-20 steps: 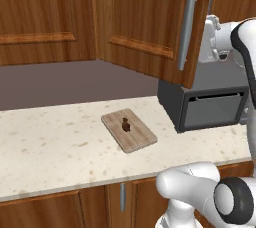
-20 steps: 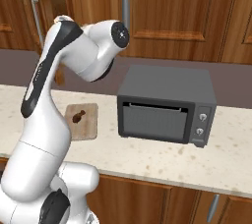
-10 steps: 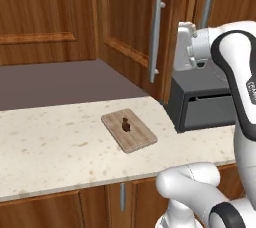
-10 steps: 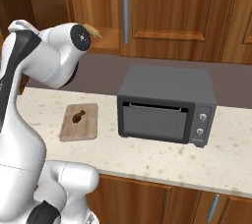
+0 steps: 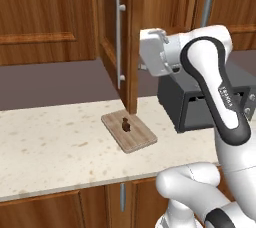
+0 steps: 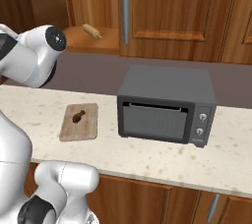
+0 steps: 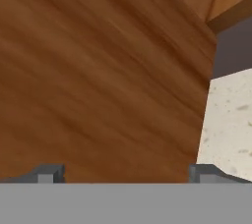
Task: Open the cabinet, retrieve the rolling pin, and place it next to the meat on the cutting board to prepare for tenderizing.
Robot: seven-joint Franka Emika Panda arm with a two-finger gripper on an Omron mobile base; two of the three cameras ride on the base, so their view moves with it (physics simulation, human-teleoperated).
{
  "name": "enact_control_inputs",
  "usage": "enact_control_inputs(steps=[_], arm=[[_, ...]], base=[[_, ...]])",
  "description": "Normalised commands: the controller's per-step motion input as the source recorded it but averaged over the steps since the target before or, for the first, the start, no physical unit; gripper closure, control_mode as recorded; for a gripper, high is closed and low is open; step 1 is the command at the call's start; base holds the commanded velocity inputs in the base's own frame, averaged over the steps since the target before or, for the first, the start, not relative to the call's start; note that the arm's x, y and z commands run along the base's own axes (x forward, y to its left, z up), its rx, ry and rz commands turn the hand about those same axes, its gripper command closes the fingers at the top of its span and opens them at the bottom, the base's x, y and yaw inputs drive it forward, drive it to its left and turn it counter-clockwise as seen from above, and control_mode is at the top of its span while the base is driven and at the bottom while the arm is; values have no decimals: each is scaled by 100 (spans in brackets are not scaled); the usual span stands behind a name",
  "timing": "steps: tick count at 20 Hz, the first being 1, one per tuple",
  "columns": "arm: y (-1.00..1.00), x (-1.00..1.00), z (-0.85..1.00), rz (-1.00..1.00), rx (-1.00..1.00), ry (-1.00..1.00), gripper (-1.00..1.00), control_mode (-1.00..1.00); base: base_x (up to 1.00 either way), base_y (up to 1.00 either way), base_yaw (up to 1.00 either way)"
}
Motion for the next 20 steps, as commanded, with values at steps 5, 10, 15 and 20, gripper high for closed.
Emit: enact_control_inputs(steps=[5, 10, 15, 20], arm=[[30, 2, -21, 7, -3, 2, -100, -100], [1, -3, -4, 1, -5, -13, -100, -100], [-55, -9, 2, -9, -8, -25, -100, -100], [-66, 0, 14, -13, -11, -21, -100, -100]], base=[[0, 0, 0], [0, 0, 0], [0, 0, 0], [0, 0, 0]])
